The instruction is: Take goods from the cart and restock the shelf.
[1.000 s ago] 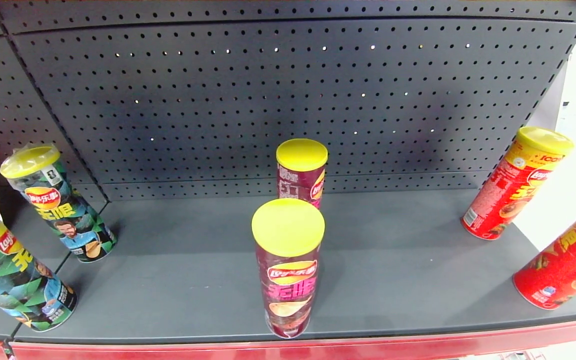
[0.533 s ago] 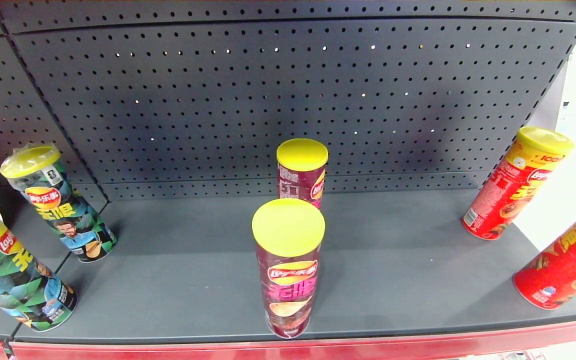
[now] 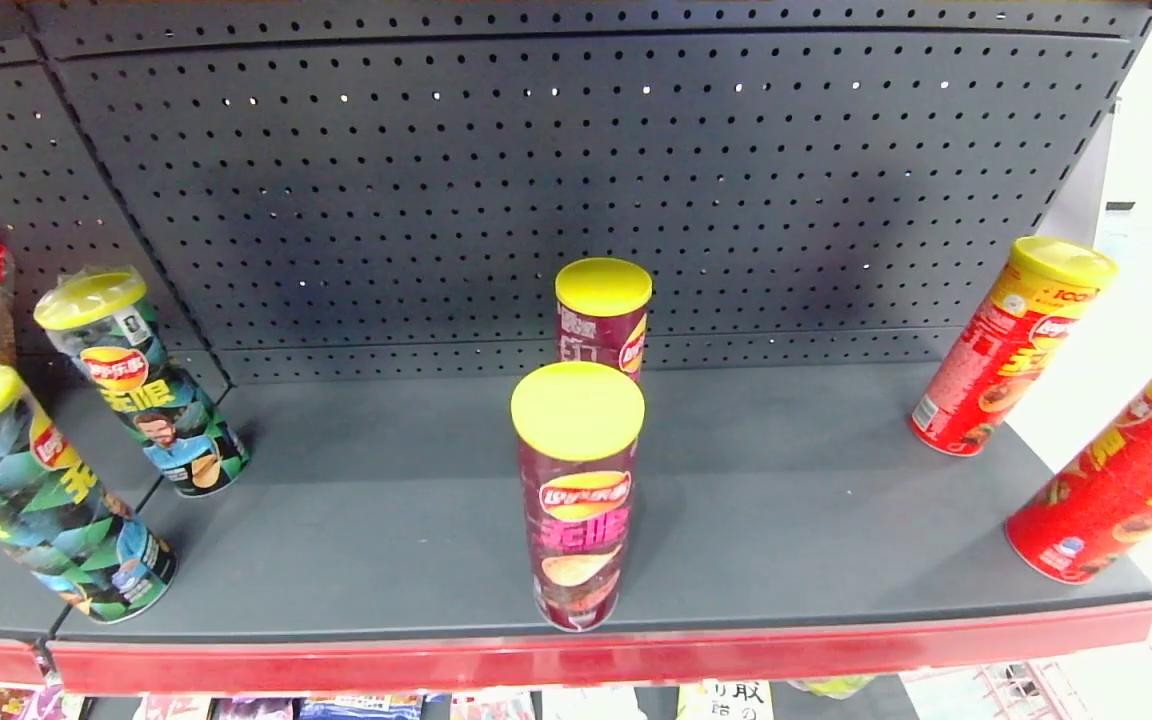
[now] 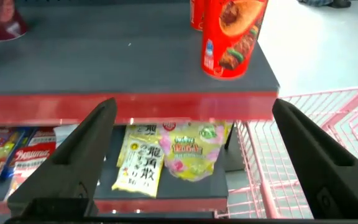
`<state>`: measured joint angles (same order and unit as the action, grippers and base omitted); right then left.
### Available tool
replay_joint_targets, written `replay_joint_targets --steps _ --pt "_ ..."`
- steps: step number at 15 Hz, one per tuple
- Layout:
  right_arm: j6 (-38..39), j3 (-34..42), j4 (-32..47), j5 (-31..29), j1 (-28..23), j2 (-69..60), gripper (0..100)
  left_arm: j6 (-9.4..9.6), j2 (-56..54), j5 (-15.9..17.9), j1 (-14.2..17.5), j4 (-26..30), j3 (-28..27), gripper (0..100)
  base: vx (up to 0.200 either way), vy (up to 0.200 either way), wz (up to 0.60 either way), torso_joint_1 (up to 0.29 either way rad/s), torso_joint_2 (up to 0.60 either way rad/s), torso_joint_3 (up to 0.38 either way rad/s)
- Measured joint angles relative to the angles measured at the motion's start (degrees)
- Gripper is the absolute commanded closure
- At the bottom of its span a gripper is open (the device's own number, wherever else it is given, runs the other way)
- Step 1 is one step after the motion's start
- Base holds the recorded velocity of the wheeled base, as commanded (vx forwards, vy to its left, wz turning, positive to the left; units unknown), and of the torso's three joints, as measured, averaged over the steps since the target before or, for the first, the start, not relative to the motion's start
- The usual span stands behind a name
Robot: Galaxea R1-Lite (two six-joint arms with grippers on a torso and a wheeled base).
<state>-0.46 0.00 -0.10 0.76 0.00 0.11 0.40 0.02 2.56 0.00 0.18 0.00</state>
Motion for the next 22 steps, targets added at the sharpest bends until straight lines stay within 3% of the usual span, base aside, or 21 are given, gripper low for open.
replay_joint_targets --steps 11,14,22 --pt "0.04 0.00 -0.01 0.00 0.00 0.00 0 -0.11 0.00 0.00 0.00 -0.02 0.00 0 0.000 0.000 0.00 0.000 0.00 0.000" --pt "0.11 0.00 -0.01 0.02 0.00 0.00 0 -0.09 0.00 0.01 0.00 -0.02 0.00 0 0.000 0.000 -0.60 -0.002 0.00 0.005" --pt "0.02 0.00 -0.01 0.17 0.00 0.00 0 0.39 0.02 0.17 0.00 -0.09 -0.02 0 0.000 0.000 0.00 0.000 0.00 0.000"
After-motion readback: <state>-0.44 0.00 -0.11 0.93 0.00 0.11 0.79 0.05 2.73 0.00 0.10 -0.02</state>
